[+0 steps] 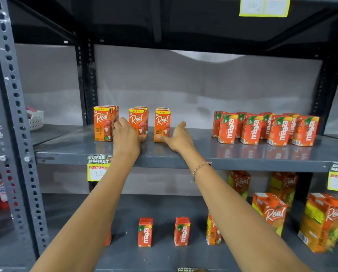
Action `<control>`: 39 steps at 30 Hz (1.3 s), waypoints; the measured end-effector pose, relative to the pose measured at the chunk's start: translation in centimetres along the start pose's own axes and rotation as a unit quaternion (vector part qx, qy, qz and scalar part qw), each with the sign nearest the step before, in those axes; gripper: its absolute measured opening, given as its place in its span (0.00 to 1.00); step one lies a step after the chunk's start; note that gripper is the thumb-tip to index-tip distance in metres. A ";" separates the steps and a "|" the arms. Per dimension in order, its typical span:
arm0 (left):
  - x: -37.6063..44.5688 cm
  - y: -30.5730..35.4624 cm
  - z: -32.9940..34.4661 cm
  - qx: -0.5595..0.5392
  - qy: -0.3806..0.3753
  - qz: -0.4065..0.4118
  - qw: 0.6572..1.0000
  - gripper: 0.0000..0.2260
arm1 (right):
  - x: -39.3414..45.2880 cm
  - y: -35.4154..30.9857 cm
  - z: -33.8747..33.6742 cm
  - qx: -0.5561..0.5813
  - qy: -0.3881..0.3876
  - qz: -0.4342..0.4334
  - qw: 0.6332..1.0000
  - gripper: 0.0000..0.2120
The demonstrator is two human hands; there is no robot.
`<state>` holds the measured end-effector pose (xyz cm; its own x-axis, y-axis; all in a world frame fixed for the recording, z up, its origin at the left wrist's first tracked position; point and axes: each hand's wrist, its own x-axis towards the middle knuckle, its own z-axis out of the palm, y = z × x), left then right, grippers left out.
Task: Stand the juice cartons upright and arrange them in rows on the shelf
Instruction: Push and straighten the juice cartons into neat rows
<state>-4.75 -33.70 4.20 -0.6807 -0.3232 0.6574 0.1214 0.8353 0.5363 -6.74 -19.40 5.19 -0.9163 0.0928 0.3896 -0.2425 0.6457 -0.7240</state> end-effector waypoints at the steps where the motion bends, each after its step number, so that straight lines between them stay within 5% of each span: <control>1: -0.5 0.3 -0.1 -0.013 0.005 0.014 1.000 0.24 | -0.4 1.1 -1.3 -0.017 0.010 0.000 1.000 0.38; 6: -2.1 3.6 1.5 -0.056 -0.075 0.042 0.995 0.18 | -1.3 8.1 -9.1 -0.106 0.160 0.103 0.976 0.28; 11: -2.2 6.1 3.7 0.023 -0.131 0.002 0.991 0.31 | 0.3 9.8 -12.3 -0.122 0.080 0.134 0.980 0.24; 16: -0.4 6.8 5.0 0.062 -0.135 -0.035 0.988 0.40 | 2.5 9.9 -11.5 -0.076 0.055 0.125 0.988 0.35; 19: -0.2 6.5 5.8 0.090 -0.115 -0.044 0.988 0.39 | 3.3 10.1 -11.0 -0.071 0.081 0.134 0.985 0.42; 29: -0.1 6.2 6.4 0.108 -0.107 -0.049 0.987 0.34 | 3.9 10.7 -10.7 -0.145 0.096 0.095 0.980 0.33; 35: -0.2 6.2 6.4 0.120 -0.110 -0.044 0.986 0.33 | 3.4 11.0 -11.5 -0.095 0.069 0.091 0.989 0.32; 39: -0.3 6.3 6.3 0.112 -0.114 -0.048 0.986 0.33 | 2.5 13.2 -14.2 -0.075 0.167 0.129 0.975 0.32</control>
<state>-8.31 -25.57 4.07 -0.8290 -0.3183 0.4599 -0.0964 0.8913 0.4431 -7.71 0.10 4.67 -0.7800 0.4913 0.3875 0.0537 0.6695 -0.7408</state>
